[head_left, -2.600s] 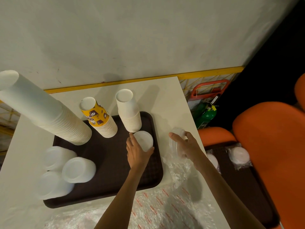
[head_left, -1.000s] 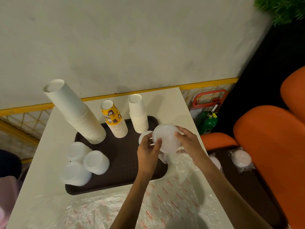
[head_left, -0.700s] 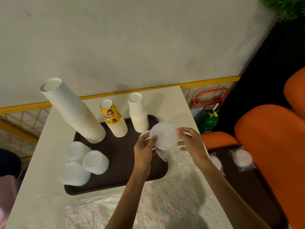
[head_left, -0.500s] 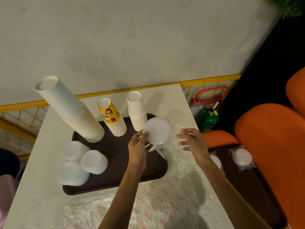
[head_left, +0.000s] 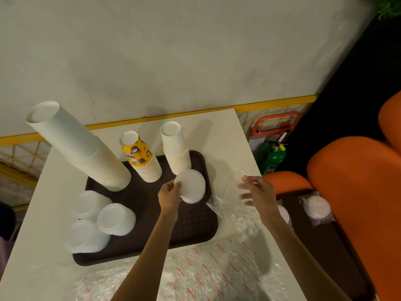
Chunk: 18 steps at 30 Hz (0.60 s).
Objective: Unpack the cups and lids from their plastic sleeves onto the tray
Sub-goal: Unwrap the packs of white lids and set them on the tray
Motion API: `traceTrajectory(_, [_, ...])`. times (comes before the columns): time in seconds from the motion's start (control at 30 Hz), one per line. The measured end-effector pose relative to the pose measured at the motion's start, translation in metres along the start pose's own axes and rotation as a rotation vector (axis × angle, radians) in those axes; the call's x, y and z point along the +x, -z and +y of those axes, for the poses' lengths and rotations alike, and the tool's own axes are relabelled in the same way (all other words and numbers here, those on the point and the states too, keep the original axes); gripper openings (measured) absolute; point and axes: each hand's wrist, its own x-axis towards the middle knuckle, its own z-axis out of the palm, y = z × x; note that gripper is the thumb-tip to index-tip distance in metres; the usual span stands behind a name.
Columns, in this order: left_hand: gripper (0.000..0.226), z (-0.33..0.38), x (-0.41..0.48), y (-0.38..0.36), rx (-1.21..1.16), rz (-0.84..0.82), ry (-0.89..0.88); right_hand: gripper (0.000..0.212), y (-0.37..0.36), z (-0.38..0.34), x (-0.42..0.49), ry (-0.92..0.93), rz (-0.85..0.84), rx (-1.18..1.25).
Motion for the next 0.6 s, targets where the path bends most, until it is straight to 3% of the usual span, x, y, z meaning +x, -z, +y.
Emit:
traceTrajectory(0.37, [0.036,-0.016,0.015,-0.013,0.359,0.126,-0.167,0.010,-0.001,0.004,0.010,-0.021,-0.004,-0.030])
traceTrajectory(0.47, [0.050,-0.018,0.008,-0.012,0.407,0.135,-0.220,0.010,-0.003,0.004,0.009,-0.032,-0.012,-0.025])
traceTrajectory(0.6, [0.085,-0.025,-0.004,-0.011,0.558,0.016,-0.421,0.011,-0.006,0.004,0.008,-0.054,-0.023,-0.012])
